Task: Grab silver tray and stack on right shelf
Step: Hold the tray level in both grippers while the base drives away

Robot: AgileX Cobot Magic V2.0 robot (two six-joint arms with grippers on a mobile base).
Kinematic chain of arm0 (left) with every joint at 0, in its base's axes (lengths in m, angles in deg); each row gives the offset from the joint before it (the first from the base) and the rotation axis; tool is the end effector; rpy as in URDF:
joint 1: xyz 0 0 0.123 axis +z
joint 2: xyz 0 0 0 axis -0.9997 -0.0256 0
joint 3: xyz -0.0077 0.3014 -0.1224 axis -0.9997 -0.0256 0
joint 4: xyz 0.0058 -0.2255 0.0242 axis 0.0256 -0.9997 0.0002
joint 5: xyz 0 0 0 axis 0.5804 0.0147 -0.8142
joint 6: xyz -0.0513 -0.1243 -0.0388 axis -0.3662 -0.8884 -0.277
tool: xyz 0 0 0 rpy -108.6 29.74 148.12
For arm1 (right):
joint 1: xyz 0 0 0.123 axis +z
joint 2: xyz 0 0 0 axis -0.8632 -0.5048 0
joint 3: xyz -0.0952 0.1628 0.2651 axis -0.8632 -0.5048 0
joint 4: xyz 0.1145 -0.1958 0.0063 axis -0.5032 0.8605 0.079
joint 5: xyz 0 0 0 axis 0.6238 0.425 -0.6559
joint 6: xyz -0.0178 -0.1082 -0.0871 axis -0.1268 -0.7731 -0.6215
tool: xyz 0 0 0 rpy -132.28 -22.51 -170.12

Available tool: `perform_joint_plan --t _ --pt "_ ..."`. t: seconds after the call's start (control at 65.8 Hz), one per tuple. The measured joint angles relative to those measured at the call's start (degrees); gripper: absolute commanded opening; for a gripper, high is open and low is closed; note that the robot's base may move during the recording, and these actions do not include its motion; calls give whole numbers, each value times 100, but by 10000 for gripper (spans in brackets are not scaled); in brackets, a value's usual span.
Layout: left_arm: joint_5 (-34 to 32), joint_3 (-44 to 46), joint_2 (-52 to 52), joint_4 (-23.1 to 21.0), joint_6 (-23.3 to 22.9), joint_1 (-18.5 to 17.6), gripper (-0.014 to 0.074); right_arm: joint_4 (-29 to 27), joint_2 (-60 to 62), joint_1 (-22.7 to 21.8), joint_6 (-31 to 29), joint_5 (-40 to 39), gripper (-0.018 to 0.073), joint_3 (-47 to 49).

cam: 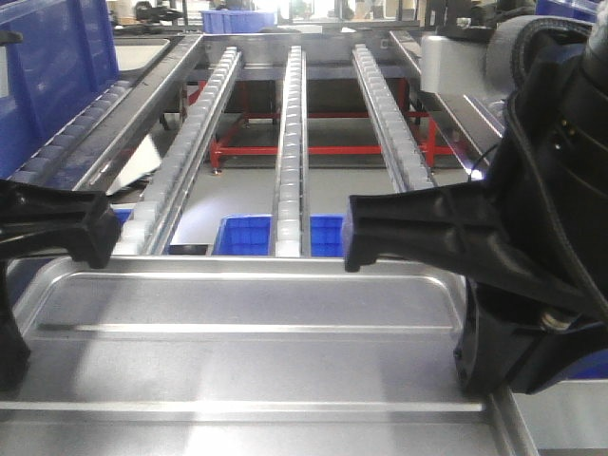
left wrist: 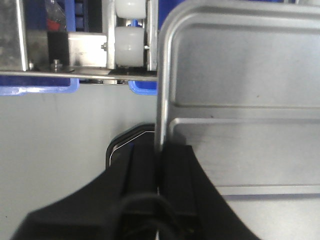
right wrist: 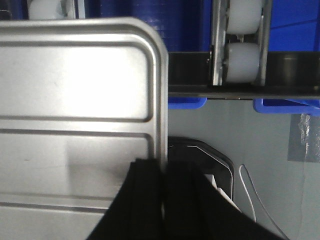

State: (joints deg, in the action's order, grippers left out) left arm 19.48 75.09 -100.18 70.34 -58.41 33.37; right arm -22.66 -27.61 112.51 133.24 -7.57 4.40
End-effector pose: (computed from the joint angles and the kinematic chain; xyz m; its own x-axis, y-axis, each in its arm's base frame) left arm 0.1317 -0.1395 0.2373 -0.9354 0.0570 -0.3491 0.0994 0.9895 -0.1050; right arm 0.1551 0.1556 0.2347 -0.9186 0.1429 -0.3684 0.0696 0.9762 0.2052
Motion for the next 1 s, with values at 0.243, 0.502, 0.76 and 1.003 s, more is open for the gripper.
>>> perform_joint_plan --t 0.243,0.502,0.76,1.003 --pt "8 0 0 0 0 0 -92 0 0 0 0 0 67 0" --pt "34 0 0 0 0 0 -92 0 -22 0 0 -11 67 0" --pt "47 0 0 0 -10 0 -92 0 -30 8 0 -32 67 0" --pt "47 0 0 0 -10 0 -92 0 -30 8 0 -32 67 0"
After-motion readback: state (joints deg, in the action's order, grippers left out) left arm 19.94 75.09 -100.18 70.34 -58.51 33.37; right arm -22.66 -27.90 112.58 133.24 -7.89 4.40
